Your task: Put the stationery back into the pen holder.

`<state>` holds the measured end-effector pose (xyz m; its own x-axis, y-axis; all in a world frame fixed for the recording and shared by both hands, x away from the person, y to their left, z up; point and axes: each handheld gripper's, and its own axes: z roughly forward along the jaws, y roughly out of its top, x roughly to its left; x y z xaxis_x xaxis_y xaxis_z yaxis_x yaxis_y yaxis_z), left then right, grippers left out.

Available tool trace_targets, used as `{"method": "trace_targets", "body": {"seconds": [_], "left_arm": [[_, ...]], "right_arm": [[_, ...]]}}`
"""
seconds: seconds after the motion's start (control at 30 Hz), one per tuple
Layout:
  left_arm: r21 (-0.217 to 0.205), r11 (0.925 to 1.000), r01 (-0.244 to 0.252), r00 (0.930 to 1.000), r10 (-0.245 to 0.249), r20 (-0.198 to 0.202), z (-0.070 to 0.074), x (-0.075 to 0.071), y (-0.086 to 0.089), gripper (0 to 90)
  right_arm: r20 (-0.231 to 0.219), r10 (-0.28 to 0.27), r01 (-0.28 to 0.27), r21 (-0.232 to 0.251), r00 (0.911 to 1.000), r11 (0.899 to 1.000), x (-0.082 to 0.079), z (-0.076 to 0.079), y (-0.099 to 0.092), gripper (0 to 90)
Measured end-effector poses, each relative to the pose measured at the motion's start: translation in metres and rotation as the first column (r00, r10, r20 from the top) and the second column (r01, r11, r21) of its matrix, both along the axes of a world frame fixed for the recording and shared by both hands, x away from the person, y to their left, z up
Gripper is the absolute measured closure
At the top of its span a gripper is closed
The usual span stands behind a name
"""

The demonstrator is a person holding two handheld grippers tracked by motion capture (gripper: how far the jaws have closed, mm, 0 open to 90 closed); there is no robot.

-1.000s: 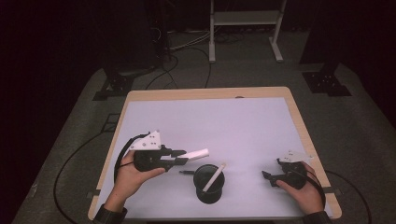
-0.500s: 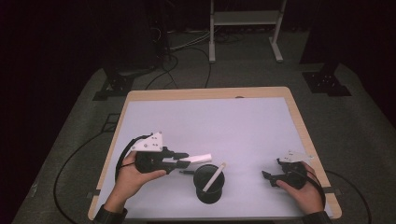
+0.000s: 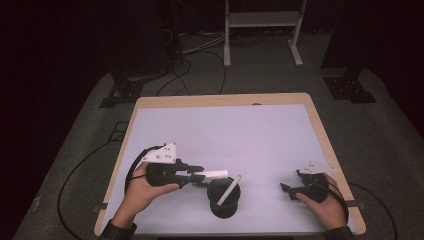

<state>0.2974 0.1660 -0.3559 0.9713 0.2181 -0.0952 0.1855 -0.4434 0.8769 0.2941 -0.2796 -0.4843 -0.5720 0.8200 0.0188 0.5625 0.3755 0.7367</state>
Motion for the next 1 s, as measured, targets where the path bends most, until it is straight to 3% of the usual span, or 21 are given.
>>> {"method": "trace_targets", "body": {"seconds": [1.0], "left_arm": [[0.023, 0.9994, 0.026, 0.9996, -0.026, -0.015, -0.0023, -0.001, -0.0082, 70.8]], "right_arm": [[0.0, 0.0, 0.0, 0.0, 1.0, 1.0, 0.0, 0.0, 0.0, 16.0]]}}
